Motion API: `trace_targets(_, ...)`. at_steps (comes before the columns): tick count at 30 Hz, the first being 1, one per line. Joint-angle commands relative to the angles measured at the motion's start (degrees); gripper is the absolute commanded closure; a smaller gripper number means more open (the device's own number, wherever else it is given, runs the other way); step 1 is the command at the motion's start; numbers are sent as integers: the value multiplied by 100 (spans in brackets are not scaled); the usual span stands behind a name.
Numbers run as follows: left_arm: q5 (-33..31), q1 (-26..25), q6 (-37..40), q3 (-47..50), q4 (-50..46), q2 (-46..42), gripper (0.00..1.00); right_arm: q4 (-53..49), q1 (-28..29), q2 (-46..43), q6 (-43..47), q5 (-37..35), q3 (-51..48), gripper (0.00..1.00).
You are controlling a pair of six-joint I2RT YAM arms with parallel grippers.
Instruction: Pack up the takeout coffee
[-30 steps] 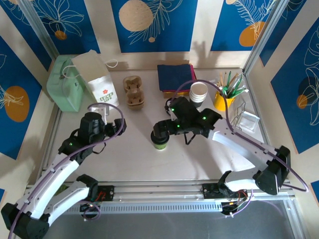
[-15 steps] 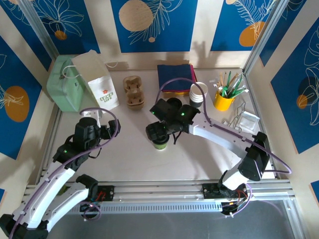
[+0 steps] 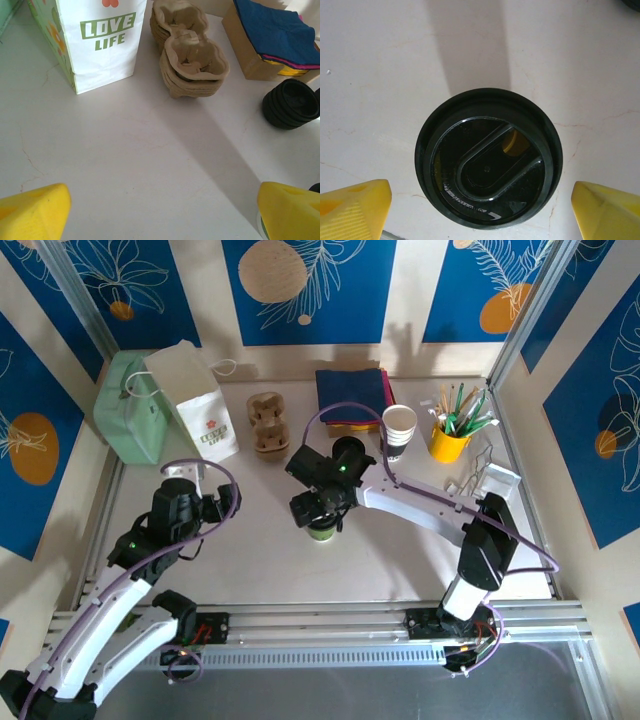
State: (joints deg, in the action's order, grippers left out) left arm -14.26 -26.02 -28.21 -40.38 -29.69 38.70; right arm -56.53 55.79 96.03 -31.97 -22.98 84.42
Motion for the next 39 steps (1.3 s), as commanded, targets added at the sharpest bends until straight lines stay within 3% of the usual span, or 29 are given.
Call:
trace_targets(1, -110, 55, 1, 52, -83, -32, 4, -172, 63, 100, -117, -20, 180, 8)
trace_targets(18, 82, 62, -80, 82, 5, 1, 3, -312, 23, 364, -66, -200, 322, 13)
trace_targets(26, 104, 62, -80, 77, 25, 13, 3, -183, -25, 442, -22, -35, 266, 21)
trace_targets(39, 167, 62, -85, 87, 51, 64, 3, -121, -117, 620, -45, 167, 226, 22)
